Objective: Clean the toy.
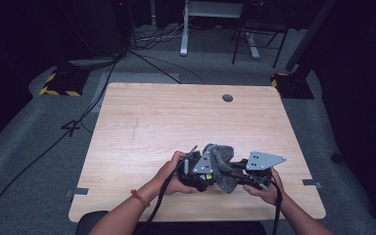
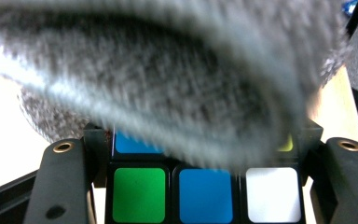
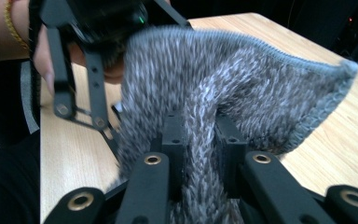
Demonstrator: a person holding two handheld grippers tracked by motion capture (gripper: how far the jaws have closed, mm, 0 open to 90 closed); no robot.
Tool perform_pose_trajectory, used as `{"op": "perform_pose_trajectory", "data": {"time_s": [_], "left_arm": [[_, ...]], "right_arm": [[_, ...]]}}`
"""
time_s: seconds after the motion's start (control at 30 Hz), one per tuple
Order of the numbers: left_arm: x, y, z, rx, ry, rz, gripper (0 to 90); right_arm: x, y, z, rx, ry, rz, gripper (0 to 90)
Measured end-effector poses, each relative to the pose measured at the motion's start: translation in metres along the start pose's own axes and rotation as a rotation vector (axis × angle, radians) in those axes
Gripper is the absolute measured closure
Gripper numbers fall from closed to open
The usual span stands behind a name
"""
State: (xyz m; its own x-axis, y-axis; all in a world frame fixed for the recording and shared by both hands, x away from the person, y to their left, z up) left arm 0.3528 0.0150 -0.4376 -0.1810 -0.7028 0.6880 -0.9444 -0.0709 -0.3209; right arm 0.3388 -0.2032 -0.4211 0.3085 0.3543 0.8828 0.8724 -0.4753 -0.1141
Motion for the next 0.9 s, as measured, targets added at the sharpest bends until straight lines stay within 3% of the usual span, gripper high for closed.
{"op": "perform_pose_trajectory", "data": {"time_s": [0.13, 0.3, 0.43, 0.67, 0.77, 0.9], "left_arm": [[0.001, -0.002, -0.008, 0.017, 0.026, -0.005, 33.2], [-0.001, -0.006, -0.017, 0.032, 0.043, -0.017, 33.1], [-0.002, -0.005, -0.017, 0.027, 0.037, -0.016, 33.1], [0.001, 0.002, -0.004, -0.005, 0.01, 0.001, 33.1], [0.003, 0.003, -0.003, 0.001, 0.011, 0.009, 33.2], [0.005, 0.003, -0.009, 0.009, 0.023, 0.019, 33.2]], "right_arm": [[-0.011, 0.007, 0.005, -0.021, -0.058, 0.017, 77.9], [-0.016, 0.008, 0.01, -0.003, -0.101, 0.018, 77.9], [-0.015, 0.005, 0.011, 0.001, -0.1, 0.006, 77.9], [-0.004, -0.001, 0.004, -0.021, -0.014, -0.005, 77.9], [-0.005, 0.002, 0.005, -0.037, -0.027, -0.01, 77.9], [-0.013, 0.009, 0.013, -0.056, -0.088, 0.009, 77.9]]}}
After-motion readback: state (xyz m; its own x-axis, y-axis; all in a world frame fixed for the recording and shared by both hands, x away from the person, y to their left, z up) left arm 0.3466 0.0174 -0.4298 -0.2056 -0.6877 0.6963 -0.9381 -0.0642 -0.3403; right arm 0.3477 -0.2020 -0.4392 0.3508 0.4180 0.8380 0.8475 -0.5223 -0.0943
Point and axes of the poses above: each handheld gripper's, and its own axes: z roughly forward along the jaws, x roughly out of its top, y roughly to its right, the point moved 1 cm from there along z, roughly forward along the jaws, and after that the axes turned 12 degrees about z, right-handed, at the moved point
